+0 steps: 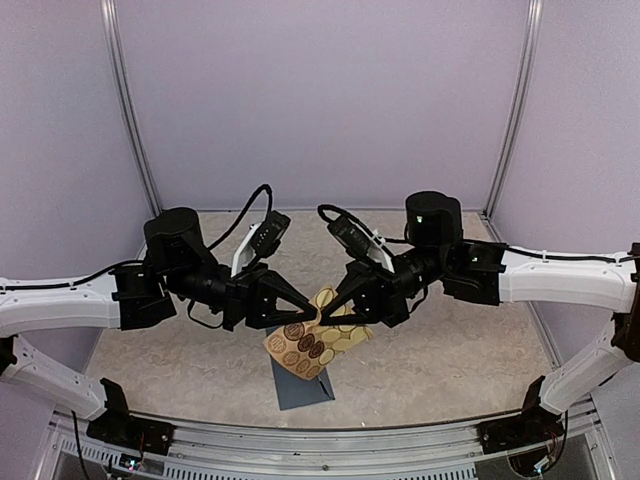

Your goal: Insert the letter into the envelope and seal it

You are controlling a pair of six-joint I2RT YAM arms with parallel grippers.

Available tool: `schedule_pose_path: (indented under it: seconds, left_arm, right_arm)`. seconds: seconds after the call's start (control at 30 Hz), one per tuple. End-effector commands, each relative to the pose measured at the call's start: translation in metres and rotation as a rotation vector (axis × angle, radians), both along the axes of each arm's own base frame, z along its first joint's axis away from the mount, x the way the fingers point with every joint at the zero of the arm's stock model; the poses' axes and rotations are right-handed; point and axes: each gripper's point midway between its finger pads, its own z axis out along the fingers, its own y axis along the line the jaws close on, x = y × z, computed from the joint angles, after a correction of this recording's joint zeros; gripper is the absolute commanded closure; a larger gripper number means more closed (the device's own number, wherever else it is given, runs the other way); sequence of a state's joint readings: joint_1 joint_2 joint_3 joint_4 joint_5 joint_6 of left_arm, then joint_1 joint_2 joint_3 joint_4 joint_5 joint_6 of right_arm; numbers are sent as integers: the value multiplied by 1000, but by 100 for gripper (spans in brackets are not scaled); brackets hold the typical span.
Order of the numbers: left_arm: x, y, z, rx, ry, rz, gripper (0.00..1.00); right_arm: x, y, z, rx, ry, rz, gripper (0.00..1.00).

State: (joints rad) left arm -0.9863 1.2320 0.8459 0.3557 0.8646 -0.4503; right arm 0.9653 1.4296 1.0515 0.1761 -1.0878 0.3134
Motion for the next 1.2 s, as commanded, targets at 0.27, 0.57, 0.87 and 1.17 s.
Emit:
schedule_pose_path:
  seconds: [0.27,0.57,0.87,1.17]
  left_arm:
    - [-6,-5,-6,24,-4,-14,100]
    - [68,28,11,96,-167,459,51]
    - [87,34,20,105,-200,627,44]
    - [86,7,-5,146,-86,545,57]
  right_arm:
    - [5,-2,23,67,-55,-51,100]
    - [53,-7,-2,-67,27,-294,100]
    - [100,-3,-36,-224,117,-512,100]
    - [102,3,-41,-247,146,-494,100]
